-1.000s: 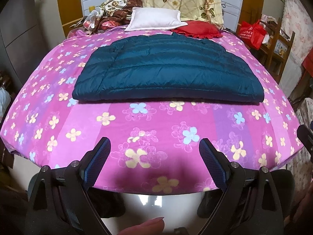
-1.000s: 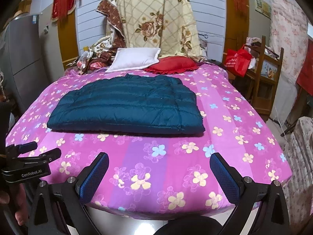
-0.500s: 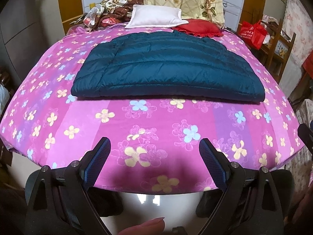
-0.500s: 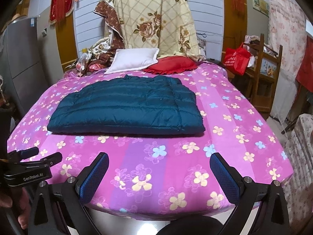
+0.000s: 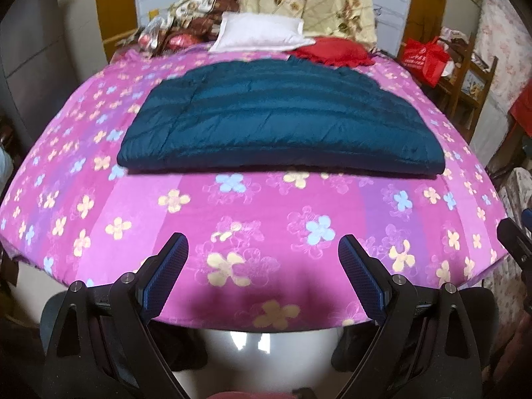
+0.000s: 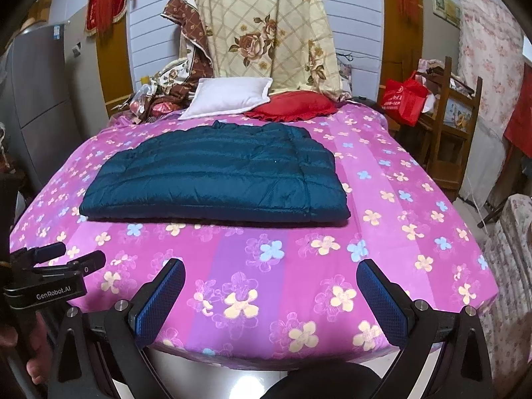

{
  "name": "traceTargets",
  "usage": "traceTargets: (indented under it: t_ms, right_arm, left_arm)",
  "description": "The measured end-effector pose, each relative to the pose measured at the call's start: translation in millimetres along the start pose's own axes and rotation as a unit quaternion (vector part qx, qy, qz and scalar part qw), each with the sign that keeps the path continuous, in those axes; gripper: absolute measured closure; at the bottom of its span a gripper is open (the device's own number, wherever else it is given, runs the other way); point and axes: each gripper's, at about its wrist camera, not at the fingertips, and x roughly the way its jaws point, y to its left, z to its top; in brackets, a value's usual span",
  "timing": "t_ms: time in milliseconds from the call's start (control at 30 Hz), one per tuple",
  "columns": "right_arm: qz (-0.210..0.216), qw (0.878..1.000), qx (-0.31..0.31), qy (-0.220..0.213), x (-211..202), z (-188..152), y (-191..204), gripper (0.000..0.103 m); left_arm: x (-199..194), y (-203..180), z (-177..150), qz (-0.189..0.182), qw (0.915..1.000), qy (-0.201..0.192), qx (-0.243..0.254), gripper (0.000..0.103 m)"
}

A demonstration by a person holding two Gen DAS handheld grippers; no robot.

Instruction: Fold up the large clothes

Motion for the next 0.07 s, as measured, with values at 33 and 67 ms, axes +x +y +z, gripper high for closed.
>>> traceTargets:
  t_ms: [33,67]
  right_arm:
    - [0.001,1.0,0.001,-0.001,-0.1,-0.3,-0.2,0.001]
    - [0.0,1.0,0.0,-0.001,-0.2,-0.5,-0.4,0.001]
  left_arm:
    - [-2.2,-1.8,-0.3,0.002,1.0,-0.005,0.005,0.011]
    - [-3.8,-3.4,-0.9,0.004,0.9999,-0.008,0.009,0.011]
